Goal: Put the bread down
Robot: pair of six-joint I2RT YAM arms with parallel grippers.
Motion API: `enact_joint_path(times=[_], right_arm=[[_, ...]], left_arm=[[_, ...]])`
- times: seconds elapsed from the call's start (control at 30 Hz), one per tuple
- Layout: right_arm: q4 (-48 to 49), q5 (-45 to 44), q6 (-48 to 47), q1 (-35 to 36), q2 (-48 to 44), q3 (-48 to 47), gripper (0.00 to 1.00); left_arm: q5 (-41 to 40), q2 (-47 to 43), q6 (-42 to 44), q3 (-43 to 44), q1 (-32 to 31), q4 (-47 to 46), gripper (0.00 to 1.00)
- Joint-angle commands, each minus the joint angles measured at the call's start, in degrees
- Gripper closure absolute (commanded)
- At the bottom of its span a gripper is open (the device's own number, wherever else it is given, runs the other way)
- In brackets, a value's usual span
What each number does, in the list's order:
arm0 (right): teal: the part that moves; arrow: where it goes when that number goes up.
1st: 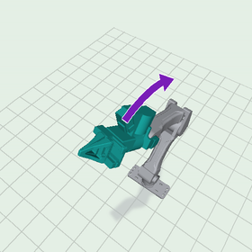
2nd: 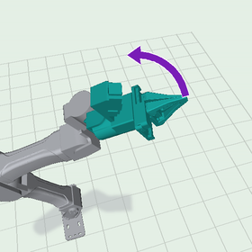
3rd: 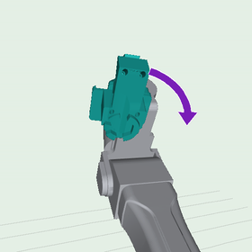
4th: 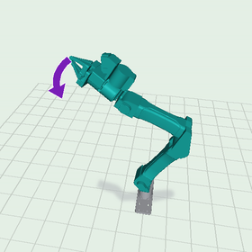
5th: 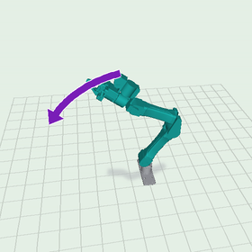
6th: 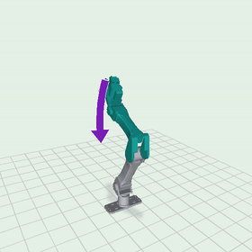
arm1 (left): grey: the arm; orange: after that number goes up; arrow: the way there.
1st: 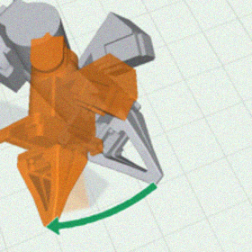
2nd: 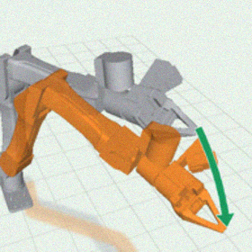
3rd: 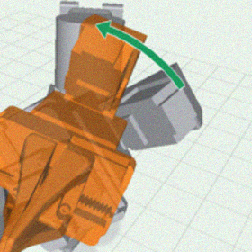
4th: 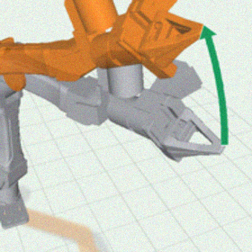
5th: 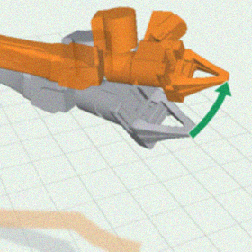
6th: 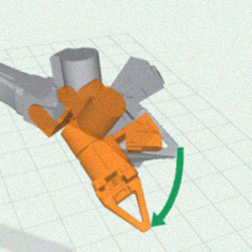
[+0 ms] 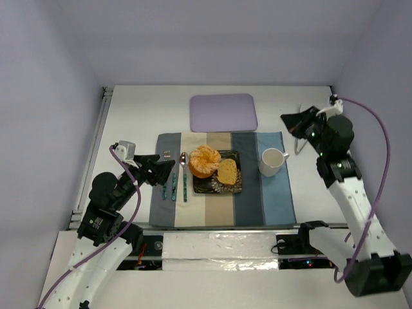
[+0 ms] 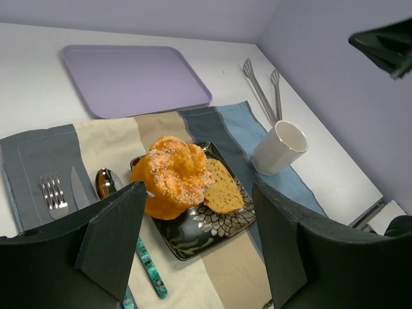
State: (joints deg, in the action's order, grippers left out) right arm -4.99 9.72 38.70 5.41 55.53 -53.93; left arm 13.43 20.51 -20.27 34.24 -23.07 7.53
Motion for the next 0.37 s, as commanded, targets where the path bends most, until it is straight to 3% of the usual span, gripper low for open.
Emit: enact_joint_path(times=[0.0,0.17,0.33], right_arm=[[6.14,11.63,4.28,4.15,-5.58,6.2,1.0],[3.78,17.61,4.63,9.17,-11.14,11.82,1.0],[1.65,17.97,3.93,14.7,-11.15,13.33,0.95]], left_arm=[[-0.69,0.49,-0.47,0.13,0.31,-3.4,0.35],[-1.48,-0.03,-0.03,-0.05,0.31,-3.57,0.36],[-1.92,-0.3,0.23,-0.22,0.31,-3.75,0.38]])
